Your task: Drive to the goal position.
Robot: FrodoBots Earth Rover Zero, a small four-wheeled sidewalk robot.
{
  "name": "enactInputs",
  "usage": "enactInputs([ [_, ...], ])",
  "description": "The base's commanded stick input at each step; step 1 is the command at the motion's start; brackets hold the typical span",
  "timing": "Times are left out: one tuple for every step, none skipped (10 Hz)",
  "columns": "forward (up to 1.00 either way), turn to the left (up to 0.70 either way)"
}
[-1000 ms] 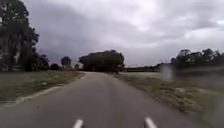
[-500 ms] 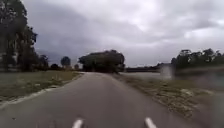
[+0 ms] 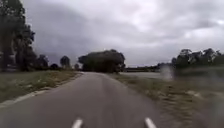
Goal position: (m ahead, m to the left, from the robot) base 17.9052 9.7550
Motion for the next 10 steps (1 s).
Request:
enactInputs([
  [0.84, 0.06],
  [0.84, 0.33],
  [0.84, 0.31],
  [0.84, 0.18],
  [0.84, 0.09],
  [0.84, 0.03],
  [0.84, 0.03],
  [0.84, 0.03],
  [0.84, 0.07],
  [0.84, 0.15],
])
